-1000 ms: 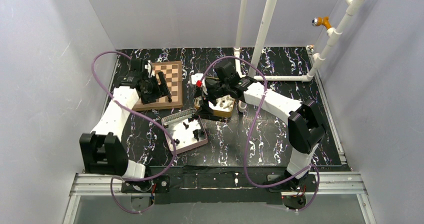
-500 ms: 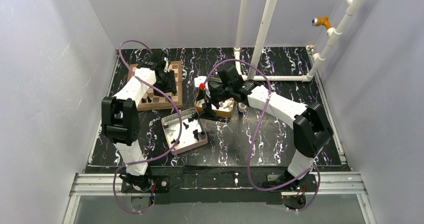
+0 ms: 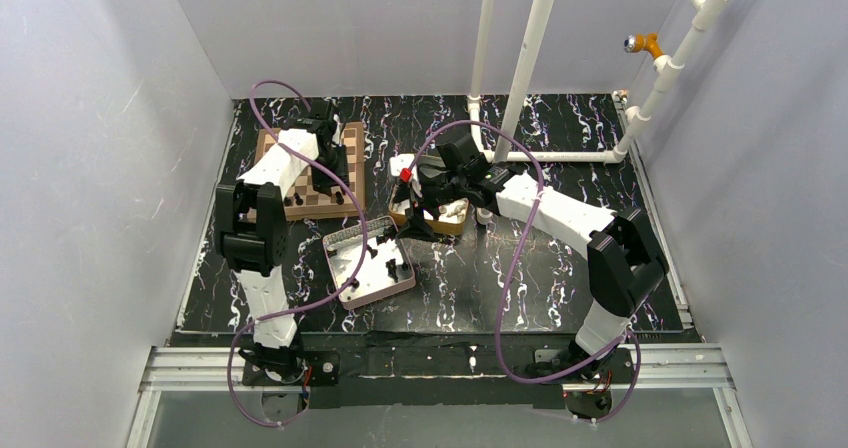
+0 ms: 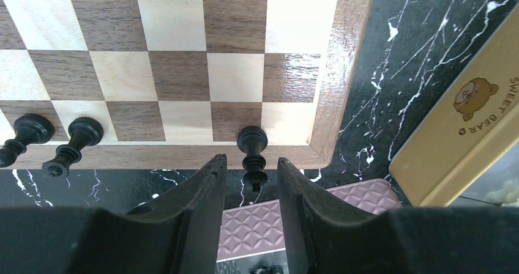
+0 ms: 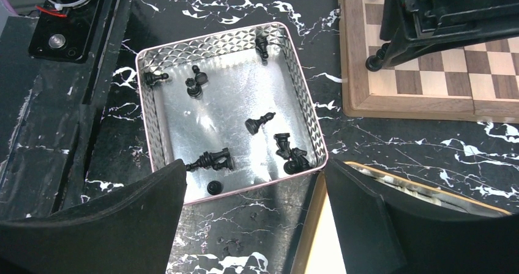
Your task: Set up the chess pieces on the board
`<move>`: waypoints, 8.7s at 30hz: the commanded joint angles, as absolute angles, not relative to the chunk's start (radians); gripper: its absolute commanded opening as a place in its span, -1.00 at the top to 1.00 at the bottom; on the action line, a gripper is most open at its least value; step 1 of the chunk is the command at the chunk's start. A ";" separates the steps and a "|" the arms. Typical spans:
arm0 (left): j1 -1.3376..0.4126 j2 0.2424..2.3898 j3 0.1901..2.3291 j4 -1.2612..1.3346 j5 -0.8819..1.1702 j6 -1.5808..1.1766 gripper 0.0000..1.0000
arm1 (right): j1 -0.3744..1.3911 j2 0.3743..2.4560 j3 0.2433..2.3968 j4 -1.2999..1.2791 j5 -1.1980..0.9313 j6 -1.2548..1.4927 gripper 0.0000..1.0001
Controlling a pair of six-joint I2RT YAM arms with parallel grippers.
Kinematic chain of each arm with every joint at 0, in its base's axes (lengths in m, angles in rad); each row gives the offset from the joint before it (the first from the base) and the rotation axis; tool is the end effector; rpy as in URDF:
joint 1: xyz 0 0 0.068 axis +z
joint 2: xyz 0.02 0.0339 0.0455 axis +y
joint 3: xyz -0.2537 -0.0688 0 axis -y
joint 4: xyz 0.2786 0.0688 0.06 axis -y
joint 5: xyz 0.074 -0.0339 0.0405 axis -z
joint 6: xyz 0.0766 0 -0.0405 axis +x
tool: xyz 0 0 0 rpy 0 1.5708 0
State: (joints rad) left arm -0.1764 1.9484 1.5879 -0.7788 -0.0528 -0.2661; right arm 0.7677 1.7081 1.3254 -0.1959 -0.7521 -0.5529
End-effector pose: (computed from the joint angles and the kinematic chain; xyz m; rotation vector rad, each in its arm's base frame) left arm 0.4519 -0.0765 0.1705 -0.1371 2.7052 -0.0605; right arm 0.2834 0.3463 0.2454 -1.6143 1.3596 0.9300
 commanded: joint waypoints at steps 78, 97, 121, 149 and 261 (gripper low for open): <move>-0.017 1.956 1.626 -0.834 -0.111 -0.216 0.91 | 0.750 1.646 1.296 -0.139 -0.745 -0.562 -0.82; -0.011 1.983 1.609 -0.828 -0.091 -0.218 0.86 | 0.747 1.650 1.299 -0.140 -0.745 -0.563 -0.82; -0.008 1.923 1.778 -0.894 -0.026 -0.224 0.30 | 0.745 1.649 1.302 -0.140 -0.749 -0.563 -0.82; -0.341 1.152 0.967 -0.802 0.314 -0.307 -0.03 | 0.745 1.656 1.253 -0.189 -0.898 -0.678 -0.87; -0.263 1.862 1.522 -0.670 -0.179 -0.305 1.00 | 0.718 1.532 1.121 -0.054 -0.820 -0.532 -0.97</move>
State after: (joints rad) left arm -0.2657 1.8359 1.4895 -0.6380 -0.1326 -0.3000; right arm 0.7258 1.5562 1.1275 -0.0998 -0.8135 -0.5457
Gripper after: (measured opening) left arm 0.129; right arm 0.983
